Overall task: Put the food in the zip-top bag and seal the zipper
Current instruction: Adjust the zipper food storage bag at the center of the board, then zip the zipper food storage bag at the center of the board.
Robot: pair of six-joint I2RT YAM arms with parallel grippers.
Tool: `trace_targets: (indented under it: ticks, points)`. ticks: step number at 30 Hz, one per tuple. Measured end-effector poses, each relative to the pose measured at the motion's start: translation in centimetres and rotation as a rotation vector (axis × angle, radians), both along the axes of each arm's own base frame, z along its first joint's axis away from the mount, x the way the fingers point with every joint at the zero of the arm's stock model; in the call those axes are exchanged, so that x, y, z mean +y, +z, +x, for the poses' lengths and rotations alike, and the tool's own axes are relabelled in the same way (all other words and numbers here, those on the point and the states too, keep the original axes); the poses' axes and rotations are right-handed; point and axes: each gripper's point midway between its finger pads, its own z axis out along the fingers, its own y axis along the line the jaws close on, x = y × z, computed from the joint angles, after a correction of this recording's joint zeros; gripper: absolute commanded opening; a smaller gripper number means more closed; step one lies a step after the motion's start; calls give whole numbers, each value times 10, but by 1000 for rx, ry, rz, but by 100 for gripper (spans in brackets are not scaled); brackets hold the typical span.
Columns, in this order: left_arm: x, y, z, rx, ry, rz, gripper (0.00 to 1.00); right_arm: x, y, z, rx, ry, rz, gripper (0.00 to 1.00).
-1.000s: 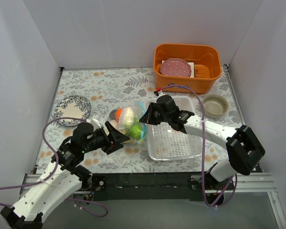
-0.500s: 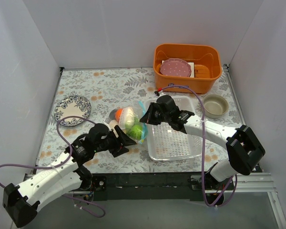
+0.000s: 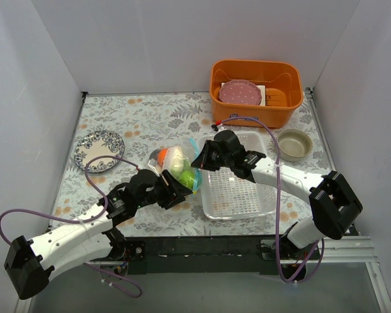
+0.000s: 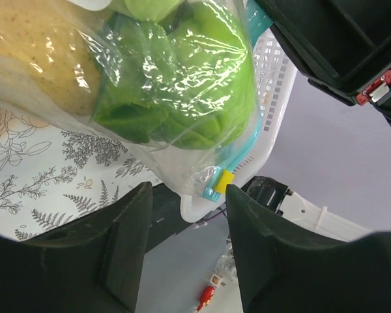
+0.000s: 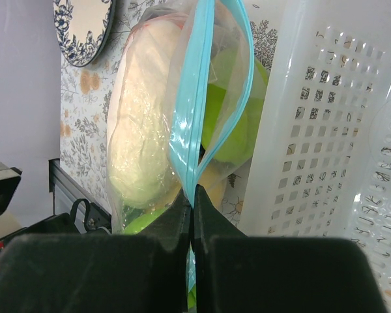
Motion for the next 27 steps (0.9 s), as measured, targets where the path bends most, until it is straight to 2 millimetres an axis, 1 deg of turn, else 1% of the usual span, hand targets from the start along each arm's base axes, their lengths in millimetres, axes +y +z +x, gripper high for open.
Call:
trace_targets:
  ticks: [1,3,4,13,16,18,19,21,22,24,27]
  points:
    - [0,-1,0,-3,3,1,43,0,0,0,0,0,0,1]
    - [2,-4,1,-7,13,6,33,0,0,0,0,0,1,1]
    - [2,-5,2,-8,19,7,31,0,0,0,0,0,1,1]
    - [2,-9,13,-27,58,24,31,-2,-4,-3,10,1,-4,1]
    - [2,-10,14,-28,62,27,29,-2,-4,-4,12,4,-2,1]
    - [2,-9,15,-33,65,24,24,-2,-5,-5,14,6,-2,1]
    - [2,-9,16,-35,66,23,18,-2,-5,-5,14,7,-1,1]
    - [1,-7,16,-38,69,19,11,-2,-5,-5,15,9,0,1]
    - [1,-7,17,-40,71,20,5,-2,-5,-6,16,10,0,1]
    - [2,-8,18,-38,74,23,1,-2,-6,-6,16,11,2,1]
    - [1,-11,18,-34,73,32,0,-3,-6,-7,18,14,2,1]
